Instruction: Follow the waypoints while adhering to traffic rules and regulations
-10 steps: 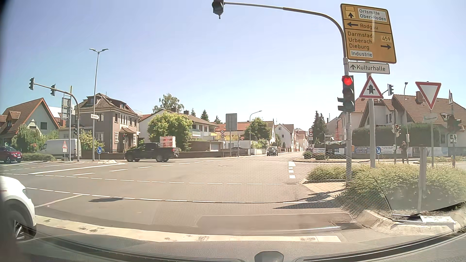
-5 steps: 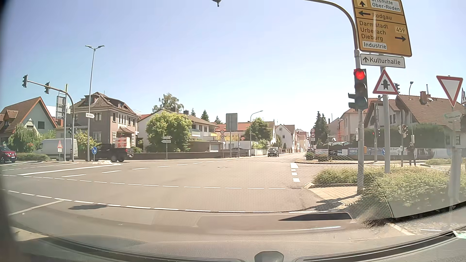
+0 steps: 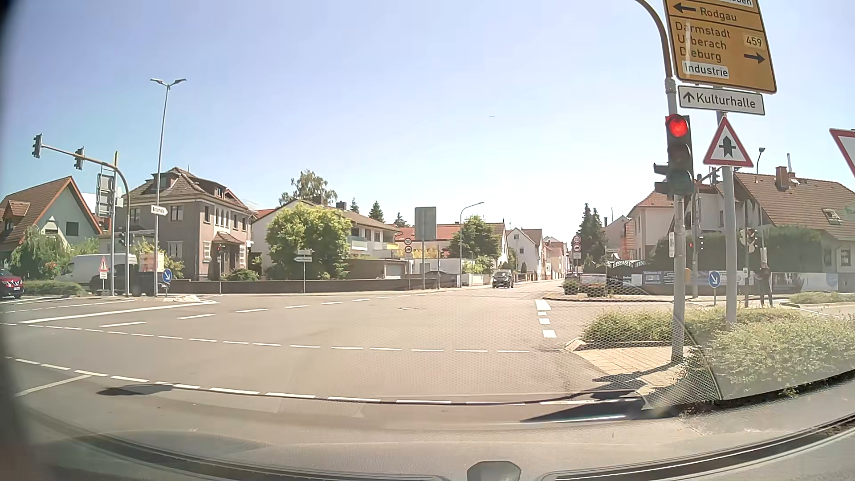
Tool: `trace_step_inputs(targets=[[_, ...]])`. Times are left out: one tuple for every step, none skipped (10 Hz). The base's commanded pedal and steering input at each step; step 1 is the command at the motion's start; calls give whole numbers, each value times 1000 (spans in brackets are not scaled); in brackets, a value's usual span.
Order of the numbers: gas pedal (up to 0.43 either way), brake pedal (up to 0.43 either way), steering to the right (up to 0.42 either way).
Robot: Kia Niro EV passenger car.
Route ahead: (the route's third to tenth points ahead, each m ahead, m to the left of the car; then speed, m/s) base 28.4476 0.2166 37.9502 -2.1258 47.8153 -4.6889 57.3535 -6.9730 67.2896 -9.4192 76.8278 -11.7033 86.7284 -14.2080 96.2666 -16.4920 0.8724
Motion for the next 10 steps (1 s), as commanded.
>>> trace_step_inputs(targets=[[0,274,-8],[0,274,-8],[0,274,-8],[0,274,-8],[0,274,-8],[0,274,-8],[0,274,-8],[0,274,-8],[0,274,-8],[0,274,-8]])
